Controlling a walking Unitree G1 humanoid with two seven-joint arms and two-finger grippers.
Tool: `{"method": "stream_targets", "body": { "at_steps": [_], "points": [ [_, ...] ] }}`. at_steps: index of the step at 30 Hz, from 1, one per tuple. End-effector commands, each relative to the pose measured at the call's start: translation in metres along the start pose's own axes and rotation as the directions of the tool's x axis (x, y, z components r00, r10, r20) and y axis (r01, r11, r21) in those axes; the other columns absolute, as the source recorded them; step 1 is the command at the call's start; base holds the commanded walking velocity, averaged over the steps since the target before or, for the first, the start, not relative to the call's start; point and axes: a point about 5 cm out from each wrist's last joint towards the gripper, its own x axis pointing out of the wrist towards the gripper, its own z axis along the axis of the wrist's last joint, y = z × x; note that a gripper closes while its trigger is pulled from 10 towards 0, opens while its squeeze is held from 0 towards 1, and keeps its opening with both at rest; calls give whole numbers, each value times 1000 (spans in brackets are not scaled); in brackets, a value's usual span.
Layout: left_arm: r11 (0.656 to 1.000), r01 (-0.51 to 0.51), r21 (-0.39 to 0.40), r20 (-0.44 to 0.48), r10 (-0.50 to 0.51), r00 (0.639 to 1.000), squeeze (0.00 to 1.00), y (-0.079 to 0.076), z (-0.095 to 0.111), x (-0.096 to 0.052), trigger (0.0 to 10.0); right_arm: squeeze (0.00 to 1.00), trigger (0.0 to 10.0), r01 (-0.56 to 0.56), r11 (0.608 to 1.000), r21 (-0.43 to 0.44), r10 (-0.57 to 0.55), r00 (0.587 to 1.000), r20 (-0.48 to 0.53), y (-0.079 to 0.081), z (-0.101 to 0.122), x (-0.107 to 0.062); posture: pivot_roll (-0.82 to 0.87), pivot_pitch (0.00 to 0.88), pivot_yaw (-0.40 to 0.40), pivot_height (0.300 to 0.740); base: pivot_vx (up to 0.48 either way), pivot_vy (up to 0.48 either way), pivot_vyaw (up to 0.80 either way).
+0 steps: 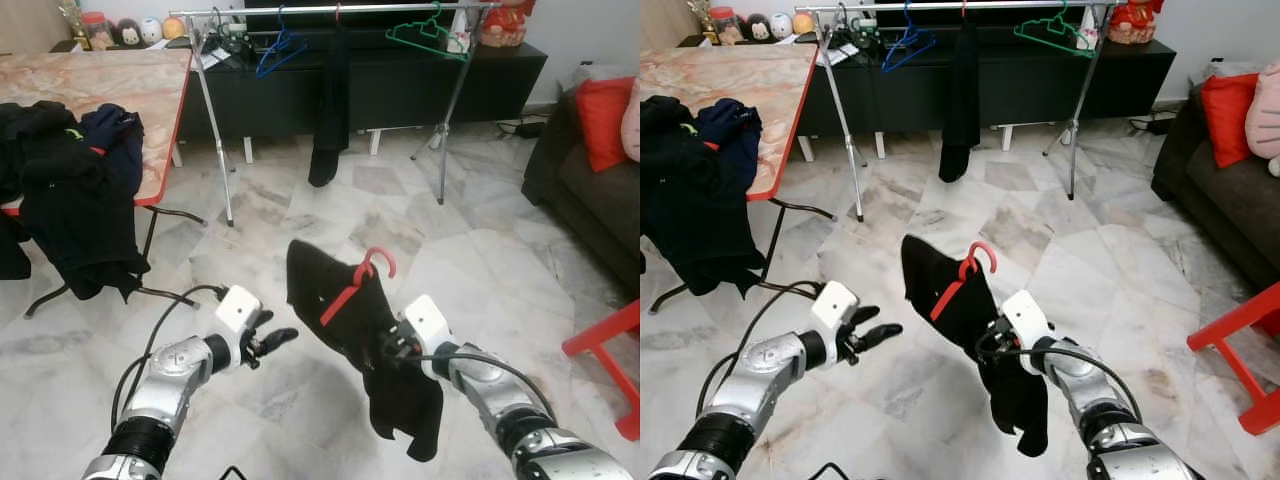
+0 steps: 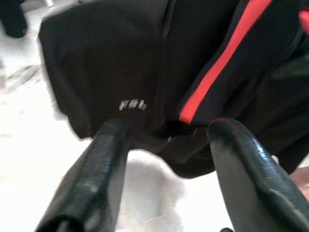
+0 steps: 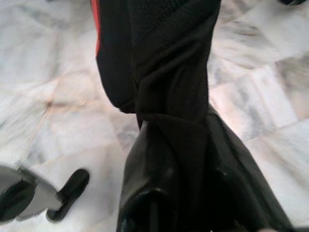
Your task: Hang hanger
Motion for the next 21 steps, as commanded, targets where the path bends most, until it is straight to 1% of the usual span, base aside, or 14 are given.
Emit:
{"method": "stream_targets", "body": {
  "at_steps": [1, 2, 3, 4, 5, 6, 7, 10, 11, 13, 15, 16, 19, 21],
  "points": [
    [998, 63, 21, -16, -62, 998, 1000, -4, 0, -5, 10000, 0, 0, -67, 997, -50, 68, 998, 16, -1, 2, -5, -49, 11, -25, 740, 0, 0, 0],
    [996, 84, 35, -22, -83, 996, 0, -5, -1, -7, 10000, 0, 0, -86, 995, -50, 87, 996, 15, 0, 1, -6, -45, 10, -26, 740, 0, 0, 0],
    [996, 84, 35, -22, -83, 996, 0, -5, -1, -7, 10000, 0, 0, -86, 995, -50, 87, 996, 15, 0, 1, -6, -45, 10, -26, 740, 0, 0, 0],
    [992, 115, 49, -31, -113, 993, 0, -6, -1, -9, 10000, 0, 0, -122, 991, -52, 122, 992, 11, 0, 1, -8, -45, 9, -26, 740, 0, 0, 0],
    [986, 158, 52, -43, -156, 987, 0, -8, -1, -13, 10000, 0, 0, -173, 982, -79, 173, 985, -4, 0, -1, -11, -45, 9, -26, 740, 0, 0, 0],
    [983, 177, 51, -47, -175, 984, 0, -8, 0, -14, 10000, 0, 0, -194, 977, -93, 194, 981, -11, 0, -1, -12, -45, 9, -26, 740, 0, 0, 0],
    [983, 177, 51, -47, -175, 984, 0, -8, 0, -14, 10000, 0, 0, -194, 977, -93, 194, 981, -11, 0, -1, -12, -45, 9, -26, 740, 0, 0, 0],
    [973, 228, 41, -54, -226, 973, 0, -11, 3, -18, 10000, 0, 0, -245, 962, -122, 244, 969, -24, 1, -2, -15, -45, 2, -27, 740, 0, 0, 0],
    [959, 280, 44, -73, -277, 958, 0, -13, 5, -21, 10000, 0, 0, -298, 945, -136, 296, 954, -34, 3, -4, -18, -45, 2, -27, 740, 0, 0, 0],
    [937, 345, 61, -107, -338, 935, 0, -14, 9, -27, 10000, 0, 0, -344, 922, -177, 342, 939, -45, 5, -5, -21, -45, 2, -27, 740, 0, 0, 0],
    [932, 358, 61, -114, -349, 930, 0, -14, 9, -28, 10000, 0, 0, -356, 917, -177, 354, 934, -49, 6, -5, -21, -45, 2, -27, 740, 0, 0, 0],
    [922, 383, 64, -135, -372, 918, 0, -14, 10, -31, 10000, 0, 0, -401, 901, -165, 396, 916, -68, 9, -9, -23, -38, 0, -29, 740, 0, 0, 0],
    [907, 415, 66, -157, -401, 902, 0, -14, 11, -34, 10000, 0, 0, -475, 867, -151, 462, 880, -113, 14, -15, -25, -38, 0, -29, 740, 0, 0, 0],
    [901, 429, 70, -173, -413, 894, 0, -15, 12, -35, 10000, 0, 0, -496, 852, -169, 476, 867, -148, 17, -19, -26, -31, 0, -32, 740, 0, 0, 0]
  ]
}}
